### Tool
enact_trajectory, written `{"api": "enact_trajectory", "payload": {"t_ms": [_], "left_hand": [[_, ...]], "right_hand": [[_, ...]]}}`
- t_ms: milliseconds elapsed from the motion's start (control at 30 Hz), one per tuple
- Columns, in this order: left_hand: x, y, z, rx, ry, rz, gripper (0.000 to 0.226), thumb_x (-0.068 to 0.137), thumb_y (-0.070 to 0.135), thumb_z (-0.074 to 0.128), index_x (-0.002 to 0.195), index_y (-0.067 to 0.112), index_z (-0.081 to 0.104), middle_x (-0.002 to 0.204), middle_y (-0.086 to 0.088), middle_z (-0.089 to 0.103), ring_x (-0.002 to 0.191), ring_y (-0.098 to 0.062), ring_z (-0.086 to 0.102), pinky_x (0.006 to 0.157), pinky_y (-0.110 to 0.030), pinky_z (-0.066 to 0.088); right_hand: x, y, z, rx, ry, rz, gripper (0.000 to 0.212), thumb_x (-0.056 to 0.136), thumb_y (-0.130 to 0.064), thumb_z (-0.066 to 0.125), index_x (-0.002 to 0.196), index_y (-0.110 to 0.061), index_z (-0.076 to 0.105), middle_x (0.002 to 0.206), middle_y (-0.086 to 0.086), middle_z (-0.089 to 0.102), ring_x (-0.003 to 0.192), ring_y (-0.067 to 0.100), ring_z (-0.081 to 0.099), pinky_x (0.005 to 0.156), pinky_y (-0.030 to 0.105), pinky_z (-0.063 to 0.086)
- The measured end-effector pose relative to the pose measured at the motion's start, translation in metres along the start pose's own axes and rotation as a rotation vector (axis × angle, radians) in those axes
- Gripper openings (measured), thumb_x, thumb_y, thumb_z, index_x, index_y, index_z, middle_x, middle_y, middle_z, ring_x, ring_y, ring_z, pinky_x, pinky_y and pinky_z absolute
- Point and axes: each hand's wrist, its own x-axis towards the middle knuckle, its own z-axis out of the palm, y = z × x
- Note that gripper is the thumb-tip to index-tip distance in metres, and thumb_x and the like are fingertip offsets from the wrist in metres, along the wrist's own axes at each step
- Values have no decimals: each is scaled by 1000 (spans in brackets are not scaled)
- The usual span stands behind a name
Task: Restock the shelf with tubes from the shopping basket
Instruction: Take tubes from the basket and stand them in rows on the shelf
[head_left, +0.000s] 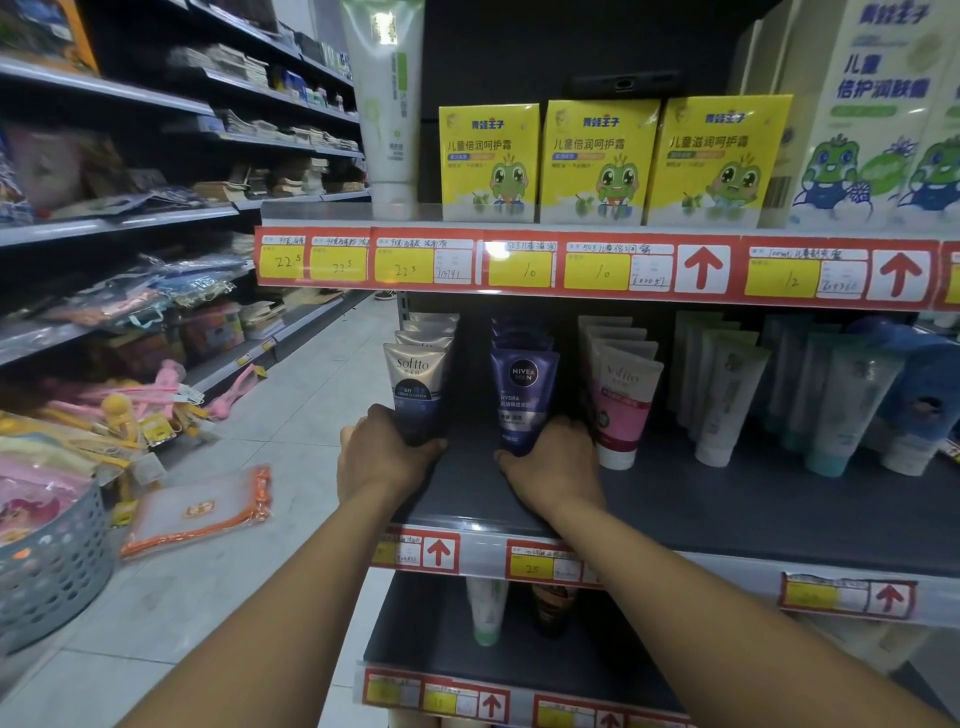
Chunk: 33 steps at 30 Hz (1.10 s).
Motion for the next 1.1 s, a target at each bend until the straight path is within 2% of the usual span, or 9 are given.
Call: {"api": "enact_trajectory", "payload": {"t_ms": [100,200,367,467,600,767,900,967,1100], "left_hand": [[-5,4,-3,-41,48,-41,88,70,53,91,136,15,47,129,-10,63,123,-33,54,90,-46,55],[-15,10,-8,-71,137,1,93,68,45,93,141,16,43,130,-9,56,128,-30,45,95,-46,53],[-39,33,-22,-70,312,119,55,82,22,81,129,9,54,123,-11,61,118,-31,50,86,-40,49],[-56,49,-25,-59,271,178,36,83,13,74,117,10,60,118,-11,62,114,-31,50,85,-38,46],[-74,69,-16,-76,203,280,34,80,14,73,112,17,60,109,-5,63,110,-26,54,80,-38,50],[-101,100,8,-116,79,371,32,77,18,72,100,32,56,97,6,63,96,-20,61,76,-37,53],[-121,125,32,-122,-21,420,33,79,20,73,108,28,61,101,6,63,97,-15,61,76,-29,49],[-128,137,43,-140,-55,425,31,81,18,74,106,28,59,101,6,63,94,-13,60,75,-27,44],[-136,158,64,-136,-78,392,27,83,16,73,104,25,59,103,1,63,98,-21,63,75,-29,44]], "right_hand": [[-7,-5,-8,62,65,27,68,77,-46,85,127,-11,55,126,11,52,107,28,62,85,37,55],[-17,-9,-18,133,191,-33,54,79,-43,81,118,-18,56,121,6,50,97,25,62,76,39,56],[-37,-18,-32,163,308,-174,38,83,-40,71,113,-25,52,112,-3,50,91,20,61,69,42,56],[-46,-12,-43,145,304,-171,36,86,-37,67,115,-25,52,111,-3,52,91,20,62,68,41,55],[-52,9,-68,89,293,-165,30,88,-32,64,115,-22,56,115,1,57,94,23,65,73,43,57],[-51,41,-109,-34,314,-149,23,86,-32,63,102,-17,57,108,5,52,89,29,63,66,44,55],[-52,73,-139,-108,293,-178,22,87,-30,63,106,-20,60,110,4,55,87,28,64,67,45,57],[-52,91,-151,-142,294,-202,23,87,-29,63,108,-20,61,112,3,54,87,24,64,68,44,57],[-47,120,-168,-177,260,-186,21,89,-25,64,109,-18,60,113,3,50,86,23,62,69,43,58]]}}
